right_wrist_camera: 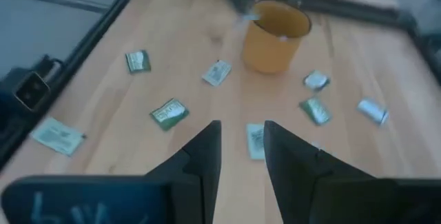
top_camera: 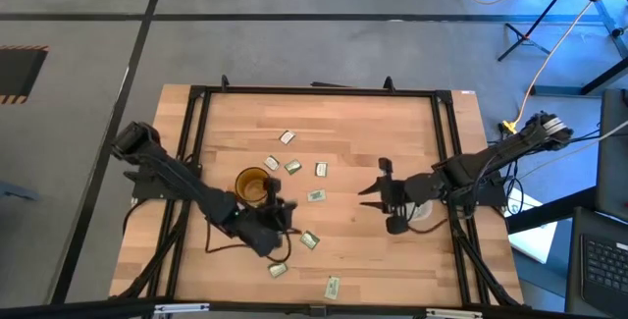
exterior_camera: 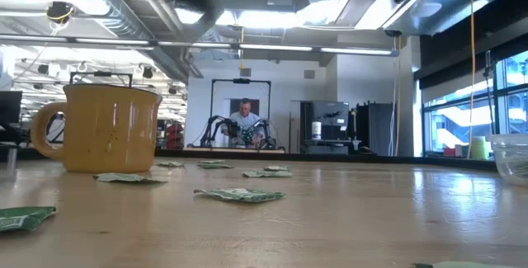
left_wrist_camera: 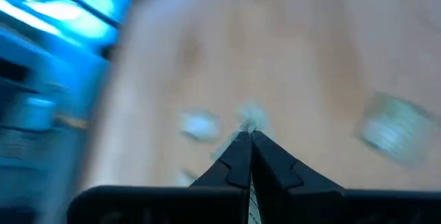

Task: Pick and place Stevia / Truvia into bins
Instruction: Put the green stevia packet into the transparent container

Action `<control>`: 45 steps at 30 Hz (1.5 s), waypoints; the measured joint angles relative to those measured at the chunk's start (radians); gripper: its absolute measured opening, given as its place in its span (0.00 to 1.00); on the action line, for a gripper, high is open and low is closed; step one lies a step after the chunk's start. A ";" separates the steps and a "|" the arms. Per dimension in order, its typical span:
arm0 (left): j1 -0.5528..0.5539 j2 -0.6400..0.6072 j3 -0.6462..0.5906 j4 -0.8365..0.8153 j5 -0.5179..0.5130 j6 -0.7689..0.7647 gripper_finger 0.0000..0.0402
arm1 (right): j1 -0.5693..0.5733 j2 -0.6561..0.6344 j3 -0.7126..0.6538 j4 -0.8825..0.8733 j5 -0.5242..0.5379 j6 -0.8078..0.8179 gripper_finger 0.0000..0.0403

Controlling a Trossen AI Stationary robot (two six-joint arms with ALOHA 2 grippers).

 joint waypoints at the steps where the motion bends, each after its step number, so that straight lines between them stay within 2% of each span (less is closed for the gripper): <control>1: 0.007 -0.004 0.000 0.053 -0.055 0.038 0.01 | 0.000 0.017 0.000 0.029 0.006 -0.030 0.28; 4: 0.033 -0.001 -0.002 0.192 -0.156 0.143 0.01 | 0.001 0.081 0.000 0.121 0.092 -0.101 0.28; 8: 0.077 0.010 -0.001 0.338 -0.217 0.191 0.01 | 0.000 0.167 0.000 0.240 0.241 -0.150 0.28; 12: 0.110 0.011 -0.002 0.389 -0.235 0.194 0.01 | -0.002 0.233 0.000 0.345 0.305 -0.149 0.28; 19: 0.140 0.012 -0.002 0.478 -0.131 0.271 0.01 | -0.038 0.314 0.000 0.532 0.312 -0.125 0.28; 27: 0.141 0.012 -0.001 0.577 -0.128 0.394 0.01 | -0.076 0.334 0.000 0.601 0.303 -0.039 0.28; 31: 0.142 0.012 -0.001 0.602 -0.127 0.428 0.01 | -0.079 0.334 0.000 0.646 0.251 -0.041 0.28; 38: 0.142 0.012 -0.001 0.634 -0.125 0.465 0.01 | -0.080 0.333 0.000 0.683 0.250 -0.043 0.28; 45: 0.142 0.011 -0.001 0.695 -0.080 0.496 0.01 | -0.090 0.333 0.000 0.732 0.248 -0.040 0.28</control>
